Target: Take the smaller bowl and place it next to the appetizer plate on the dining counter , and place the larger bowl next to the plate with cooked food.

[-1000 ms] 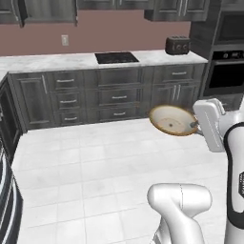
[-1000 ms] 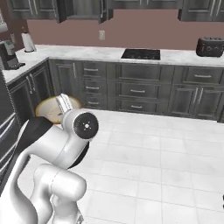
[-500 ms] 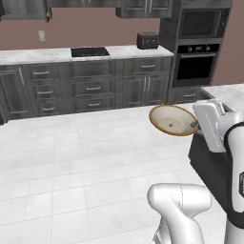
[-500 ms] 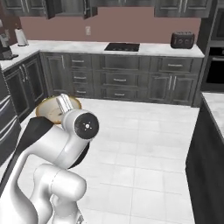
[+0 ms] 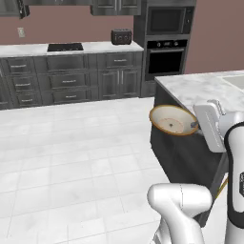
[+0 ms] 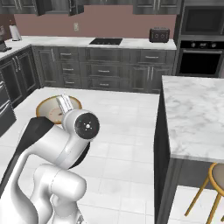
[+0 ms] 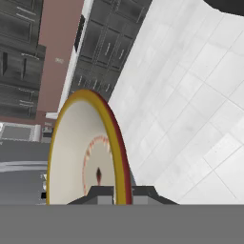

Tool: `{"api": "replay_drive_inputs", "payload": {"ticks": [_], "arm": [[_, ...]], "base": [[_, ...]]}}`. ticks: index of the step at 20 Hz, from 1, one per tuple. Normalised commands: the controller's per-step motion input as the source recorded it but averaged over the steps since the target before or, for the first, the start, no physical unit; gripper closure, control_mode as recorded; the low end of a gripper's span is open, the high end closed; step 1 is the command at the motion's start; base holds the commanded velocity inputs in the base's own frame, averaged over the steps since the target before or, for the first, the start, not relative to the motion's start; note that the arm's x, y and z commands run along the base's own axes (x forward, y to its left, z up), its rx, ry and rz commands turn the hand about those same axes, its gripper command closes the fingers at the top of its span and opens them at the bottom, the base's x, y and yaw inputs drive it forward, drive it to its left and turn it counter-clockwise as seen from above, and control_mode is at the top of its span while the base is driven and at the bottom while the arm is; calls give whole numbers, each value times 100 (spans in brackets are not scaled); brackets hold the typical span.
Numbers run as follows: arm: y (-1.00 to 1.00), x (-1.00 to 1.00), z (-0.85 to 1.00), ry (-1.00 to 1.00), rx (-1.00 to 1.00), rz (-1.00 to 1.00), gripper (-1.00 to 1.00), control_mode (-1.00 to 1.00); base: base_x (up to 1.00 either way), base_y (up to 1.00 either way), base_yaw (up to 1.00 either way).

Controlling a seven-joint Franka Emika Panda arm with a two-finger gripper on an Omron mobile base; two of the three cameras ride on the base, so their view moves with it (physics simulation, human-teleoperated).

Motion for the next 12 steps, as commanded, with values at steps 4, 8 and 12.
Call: {"api": "replay_drive_inputs", "payload": {"ticks": [4, 8, 12], "arm": [[0, 0, 0, 0, 0, 0, 100, 100], [0, 0, 0, 0, 0, 0, 100, 100], [0, 0, 0, 0, 0, 0, 100, 100]], "base": [[-74, -100, 0], [-9, -100, 0], [3, -100, 0]]}}
